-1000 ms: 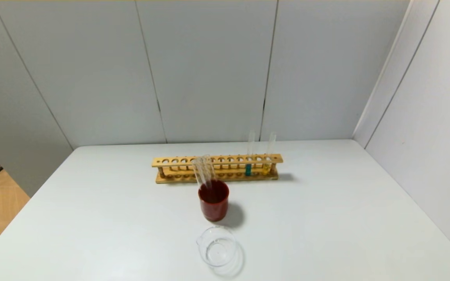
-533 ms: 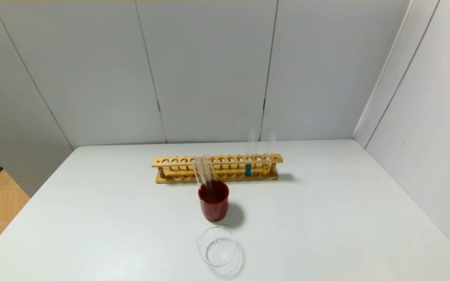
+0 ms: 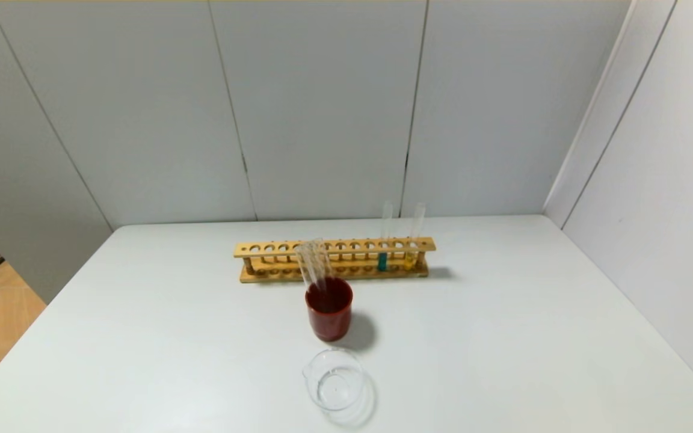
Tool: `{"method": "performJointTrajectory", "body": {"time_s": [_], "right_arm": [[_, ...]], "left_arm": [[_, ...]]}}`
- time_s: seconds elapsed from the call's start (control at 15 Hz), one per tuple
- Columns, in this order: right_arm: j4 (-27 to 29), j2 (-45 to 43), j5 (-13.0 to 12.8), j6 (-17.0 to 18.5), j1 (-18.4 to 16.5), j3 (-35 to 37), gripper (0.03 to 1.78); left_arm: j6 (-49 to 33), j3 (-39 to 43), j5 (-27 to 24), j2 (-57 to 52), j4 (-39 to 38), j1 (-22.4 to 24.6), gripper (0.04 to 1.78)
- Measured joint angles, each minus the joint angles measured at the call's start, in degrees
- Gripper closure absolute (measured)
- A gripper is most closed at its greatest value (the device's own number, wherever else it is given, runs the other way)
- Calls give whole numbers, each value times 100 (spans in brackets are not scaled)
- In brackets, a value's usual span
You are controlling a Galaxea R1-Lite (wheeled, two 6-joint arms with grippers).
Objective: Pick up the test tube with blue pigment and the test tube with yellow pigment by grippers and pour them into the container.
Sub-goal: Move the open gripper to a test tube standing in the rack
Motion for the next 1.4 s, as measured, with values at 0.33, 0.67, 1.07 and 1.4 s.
{"method": "performJointTrajectory", "body": {"time_s": [0.33, 0.67, 1.07, 1.4], "right_arm": [[-418, 1786, 22, 22, 22, -1248, 6], [-2060, 3875, 111, 404, 33, -1376, 6], [-4069, 6387, 268, 755, 182, -1343, 6], [-5271, 7991, 284, 759, 835, -1268, 6]], "left_arm": [[2, 0, 0, 0, 0, 0, 7], [2, 0, 0, 0, 0, 0, 7], [0, 0, 0, 0, -2, 0, 7], [5, 0, 2, 0, 0, -2, 7]]}}
